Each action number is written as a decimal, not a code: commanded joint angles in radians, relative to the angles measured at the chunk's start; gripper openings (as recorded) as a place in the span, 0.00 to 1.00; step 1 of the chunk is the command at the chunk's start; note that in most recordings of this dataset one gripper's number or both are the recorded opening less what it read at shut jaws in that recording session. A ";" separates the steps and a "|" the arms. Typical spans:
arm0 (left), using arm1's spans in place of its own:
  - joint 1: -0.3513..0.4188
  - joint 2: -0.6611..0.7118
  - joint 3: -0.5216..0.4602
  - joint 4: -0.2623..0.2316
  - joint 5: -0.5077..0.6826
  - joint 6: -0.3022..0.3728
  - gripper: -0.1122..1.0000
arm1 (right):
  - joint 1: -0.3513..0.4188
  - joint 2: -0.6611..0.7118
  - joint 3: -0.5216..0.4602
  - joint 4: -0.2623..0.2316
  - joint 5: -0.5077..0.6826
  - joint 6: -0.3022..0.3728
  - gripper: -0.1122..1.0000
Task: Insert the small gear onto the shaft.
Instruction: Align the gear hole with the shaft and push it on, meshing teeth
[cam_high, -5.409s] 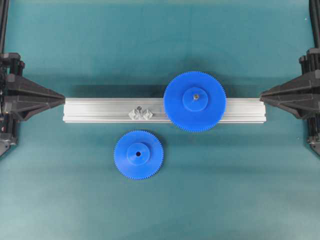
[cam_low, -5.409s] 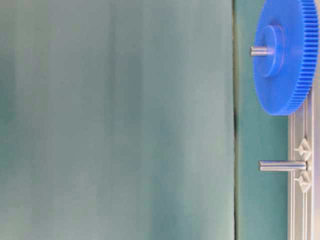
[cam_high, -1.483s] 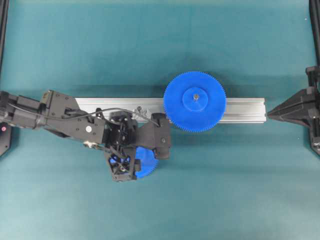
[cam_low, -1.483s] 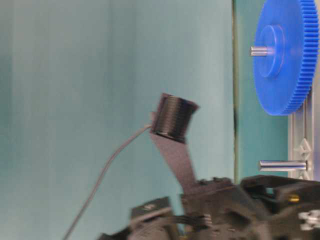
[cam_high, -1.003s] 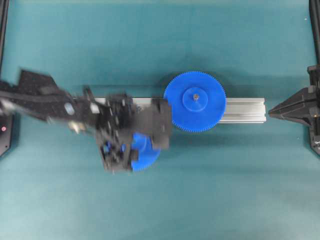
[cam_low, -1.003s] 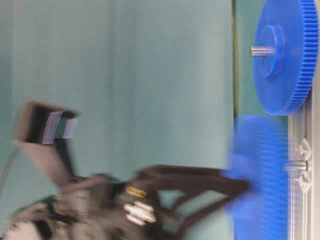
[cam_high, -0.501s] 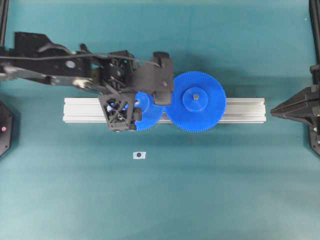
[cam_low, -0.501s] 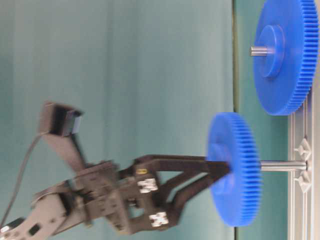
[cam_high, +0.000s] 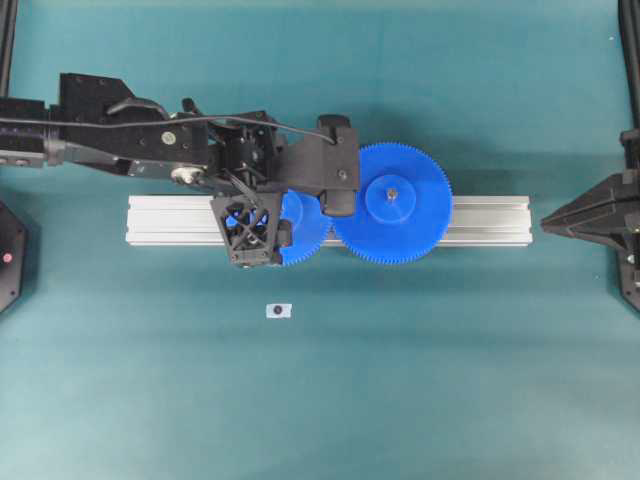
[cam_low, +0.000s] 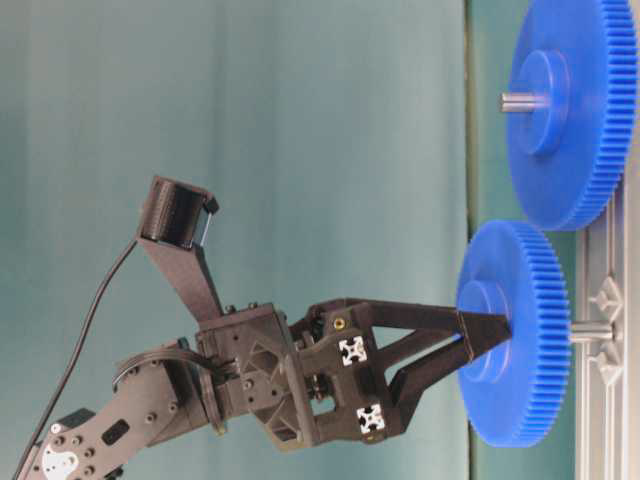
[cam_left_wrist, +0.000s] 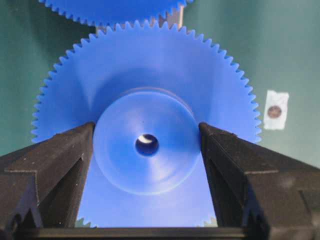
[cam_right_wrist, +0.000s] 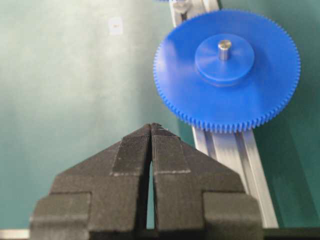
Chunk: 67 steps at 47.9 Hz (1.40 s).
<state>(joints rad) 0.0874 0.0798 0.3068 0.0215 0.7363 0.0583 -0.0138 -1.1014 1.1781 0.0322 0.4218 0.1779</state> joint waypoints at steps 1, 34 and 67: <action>0.000 0.002 0.009 0.002 -0.002 -0.005 0.74 | -0.005 0.006 -0.008 -0.002 -0.011 0.009 0.13; 0.000 -0.084 0.097 0.000 0.017 -0.052 0.74 | -0.006 0.005 0.003 -0.002 -0.034 0.009 0.13; 0.000 -0.064 0.083 0.000 -0.081 -0.069 0.74 | -0.017 0.005 0.006 -0.002 -0.044 0.009 0.13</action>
<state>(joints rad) 0.0905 0.0337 0.4034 0.0215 0.6673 -0.0092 -0.0261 -1.1029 1.1934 0.0322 0.3896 0.1795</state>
